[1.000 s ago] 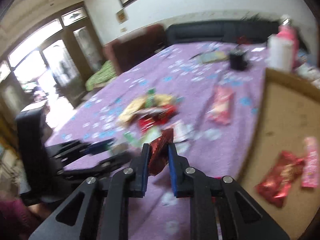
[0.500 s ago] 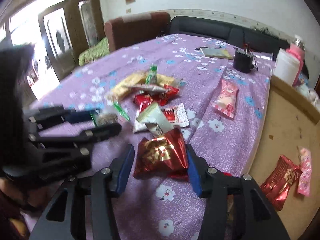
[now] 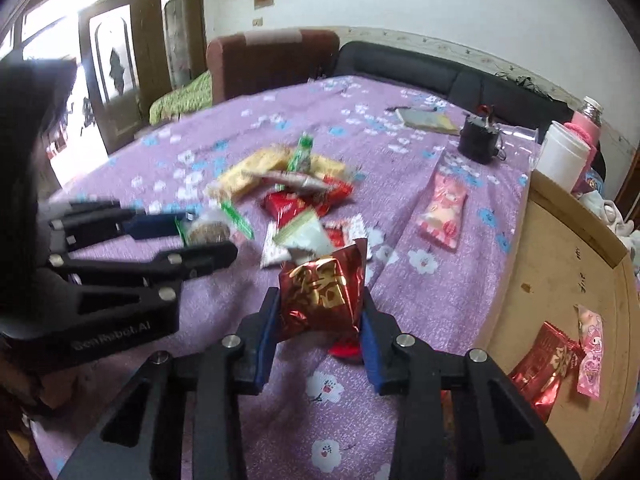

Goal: Organize snacks
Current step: 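Grasp the red and gold snack bag with the right tool, then carry the red-gold bag into the tray with the right tool while the left tool drops the cookie bag there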

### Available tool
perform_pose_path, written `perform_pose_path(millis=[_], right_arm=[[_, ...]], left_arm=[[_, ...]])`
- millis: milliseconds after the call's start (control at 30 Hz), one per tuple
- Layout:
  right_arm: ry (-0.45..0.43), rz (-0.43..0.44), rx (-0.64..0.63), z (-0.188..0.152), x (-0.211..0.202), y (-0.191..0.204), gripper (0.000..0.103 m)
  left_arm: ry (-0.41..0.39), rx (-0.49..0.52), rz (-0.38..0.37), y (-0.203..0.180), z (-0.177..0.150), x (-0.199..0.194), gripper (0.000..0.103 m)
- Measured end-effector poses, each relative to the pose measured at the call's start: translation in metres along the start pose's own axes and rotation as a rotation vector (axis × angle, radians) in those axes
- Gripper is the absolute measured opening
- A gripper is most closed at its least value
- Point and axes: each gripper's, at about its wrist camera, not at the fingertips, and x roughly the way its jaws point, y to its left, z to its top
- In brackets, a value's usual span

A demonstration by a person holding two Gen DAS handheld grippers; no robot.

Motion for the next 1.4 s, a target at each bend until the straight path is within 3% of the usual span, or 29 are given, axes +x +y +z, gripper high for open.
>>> perform_pose_path(millis=[467, 900, 1400], right_arm=[[-0.093, 0.01, 0.145, 0.009, -0.025, -0.034, 0.035], [-0.115, 0.004, 0.289, 0.006, -0.037, -0.076, 0.035], [-0.158, -0.02, 0.394, 0.003, -0.053, -0.114, 0.035]], left_arm=[[-0.02, 0.016, 0.001, -0.003, 0.0, -0.004, 0.043], [-0.023, 0.028, 0.016, -0.006, -0.001, -0.004, 0.043], [-0.109, 0.148, 0.068, -0.048, 0.008, -0.03, 0.043]])
